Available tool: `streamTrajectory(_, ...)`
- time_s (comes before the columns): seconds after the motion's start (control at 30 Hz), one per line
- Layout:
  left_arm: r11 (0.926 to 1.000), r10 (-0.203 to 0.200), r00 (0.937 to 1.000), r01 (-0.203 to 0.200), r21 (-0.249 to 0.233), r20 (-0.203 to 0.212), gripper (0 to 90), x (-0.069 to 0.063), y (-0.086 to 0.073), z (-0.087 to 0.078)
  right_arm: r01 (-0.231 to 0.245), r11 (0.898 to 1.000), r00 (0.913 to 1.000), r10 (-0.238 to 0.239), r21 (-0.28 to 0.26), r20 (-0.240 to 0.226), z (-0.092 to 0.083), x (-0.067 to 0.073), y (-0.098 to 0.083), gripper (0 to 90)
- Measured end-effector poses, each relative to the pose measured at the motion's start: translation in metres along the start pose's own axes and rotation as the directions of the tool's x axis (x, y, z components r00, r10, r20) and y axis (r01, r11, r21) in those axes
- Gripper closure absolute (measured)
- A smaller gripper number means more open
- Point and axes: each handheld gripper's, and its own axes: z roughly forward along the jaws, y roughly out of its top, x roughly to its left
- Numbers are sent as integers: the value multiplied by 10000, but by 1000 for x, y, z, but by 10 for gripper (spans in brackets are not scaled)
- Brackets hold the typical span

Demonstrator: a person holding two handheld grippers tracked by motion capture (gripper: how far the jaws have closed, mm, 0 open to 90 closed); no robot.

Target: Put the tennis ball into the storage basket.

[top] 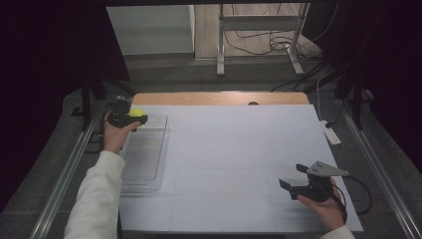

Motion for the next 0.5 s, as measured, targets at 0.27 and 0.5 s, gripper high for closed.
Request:
streamTrajectory(0.27,9997,-43,10000,44,223,-26,268,3,-1,5,-15,10000,10000,15,14,2,0,0,0,106)
streamTrajectory(0.5,9990,124,9999,-119,437,-106,268,5,-3,4,-18,10000,10000,17,12,13,0,0,0,106)
